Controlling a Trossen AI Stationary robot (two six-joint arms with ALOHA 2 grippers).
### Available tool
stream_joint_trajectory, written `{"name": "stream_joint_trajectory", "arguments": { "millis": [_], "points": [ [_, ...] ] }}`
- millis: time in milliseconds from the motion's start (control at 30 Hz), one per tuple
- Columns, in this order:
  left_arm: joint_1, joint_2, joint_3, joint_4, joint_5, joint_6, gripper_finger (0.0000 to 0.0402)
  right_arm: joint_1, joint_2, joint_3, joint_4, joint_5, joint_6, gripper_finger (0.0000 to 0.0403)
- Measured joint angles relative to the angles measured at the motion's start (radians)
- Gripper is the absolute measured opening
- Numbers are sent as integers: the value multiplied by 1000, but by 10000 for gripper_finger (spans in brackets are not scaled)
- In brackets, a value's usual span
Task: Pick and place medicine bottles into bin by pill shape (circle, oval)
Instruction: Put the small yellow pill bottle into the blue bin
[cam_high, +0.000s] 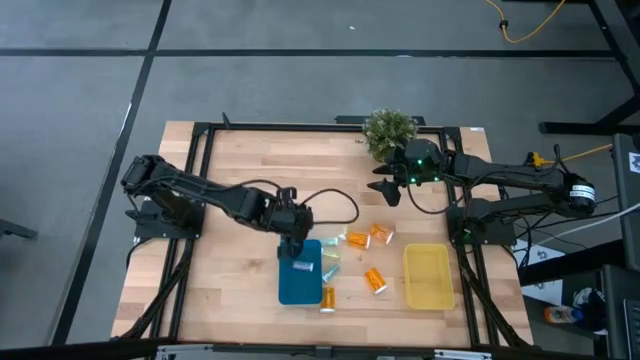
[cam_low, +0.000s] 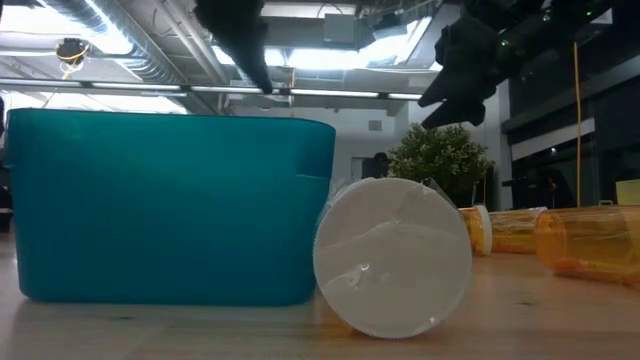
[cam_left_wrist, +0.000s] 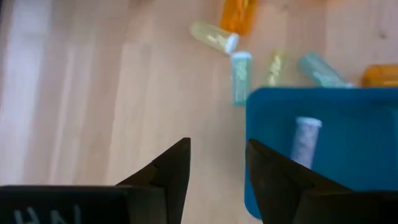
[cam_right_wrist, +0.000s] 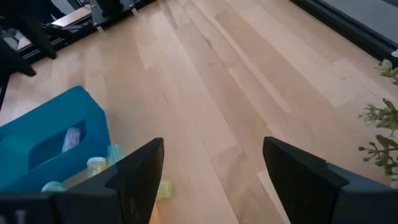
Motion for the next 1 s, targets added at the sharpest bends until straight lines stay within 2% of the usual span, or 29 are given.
{"name": "stream_joint_trajectory", "arguments": {
  "millis": [133, 433, 733, 800, 933, 1000],
  "points": [
    [31, -87, -112, 63, 69, 1, 147, 0, 0, 0, -8, 0, -2, 276],
    [54, -361, -431, 369, 68, 5, 147, 0, 0, 0, -4, 1, -63, 276],
    [85, -594, -713, 699, 70, 106, 147, 0, 1, -30, 59, -5, -82, 276],
    [101, -633, -759, 760, 70, 106, 147, 0, 8, -44, 100, -67, -142, 276],
    [124, -679, -825, 853, 70, 106, 147, 23, 52, -87, 278, -328, -243, 276],
    [132, -680, -841, 886, 71, 105, 147, 55, 88, -99, 360, -385, -263, 276]
  ]
}}
